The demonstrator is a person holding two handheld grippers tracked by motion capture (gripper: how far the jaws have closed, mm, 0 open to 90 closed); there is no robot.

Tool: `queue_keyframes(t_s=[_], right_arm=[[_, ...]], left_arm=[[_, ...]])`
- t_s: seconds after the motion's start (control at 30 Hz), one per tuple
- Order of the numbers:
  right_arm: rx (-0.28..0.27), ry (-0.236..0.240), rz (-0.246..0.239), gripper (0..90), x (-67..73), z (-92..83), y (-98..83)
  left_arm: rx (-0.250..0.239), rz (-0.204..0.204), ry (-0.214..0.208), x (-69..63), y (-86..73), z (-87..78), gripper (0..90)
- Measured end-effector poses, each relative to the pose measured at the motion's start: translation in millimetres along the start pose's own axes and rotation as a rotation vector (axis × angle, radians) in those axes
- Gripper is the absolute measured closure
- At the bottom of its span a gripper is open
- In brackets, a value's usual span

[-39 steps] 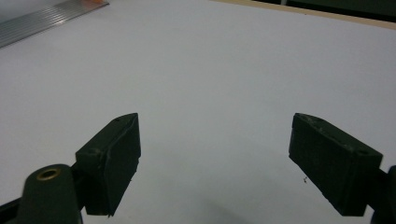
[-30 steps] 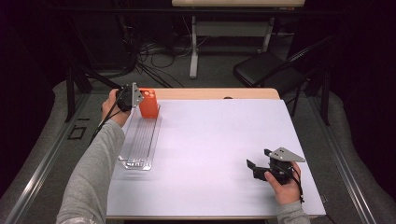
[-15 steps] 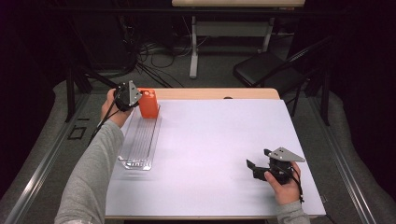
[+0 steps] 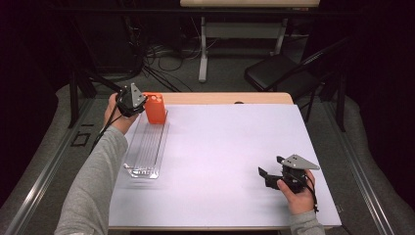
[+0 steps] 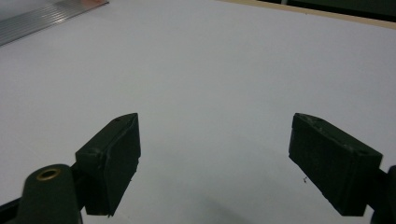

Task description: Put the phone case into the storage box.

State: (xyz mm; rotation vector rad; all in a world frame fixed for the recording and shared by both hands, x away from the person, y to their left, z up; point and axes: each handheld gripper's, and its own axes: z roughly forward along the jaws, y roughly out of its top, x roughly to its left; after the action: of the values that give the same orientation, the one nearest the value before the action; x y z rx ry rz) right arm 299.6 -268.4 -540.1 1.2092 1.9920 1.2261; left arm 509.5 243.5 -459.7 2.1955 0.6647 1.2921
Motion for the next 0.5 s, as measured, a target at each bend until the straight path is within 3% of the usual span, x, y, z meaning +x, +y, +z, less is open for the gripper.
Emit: queue_keyframes(t_s=[0.33, 0.5], right_arm=[[0.005, -0.002, -0.005, 16.7, -0.6, 0.5, -0.1], [0.006, -0.001, -0.005, 16.6, -0.6, 1.0, -0.3]], left_arm=[[-0.004, -0.020, 0.002, 0.0, 2.0, -2.6, 44.9], [-0.003, -0.063, -0.004, 2.5, 2.7, -7.7, 45.2]])
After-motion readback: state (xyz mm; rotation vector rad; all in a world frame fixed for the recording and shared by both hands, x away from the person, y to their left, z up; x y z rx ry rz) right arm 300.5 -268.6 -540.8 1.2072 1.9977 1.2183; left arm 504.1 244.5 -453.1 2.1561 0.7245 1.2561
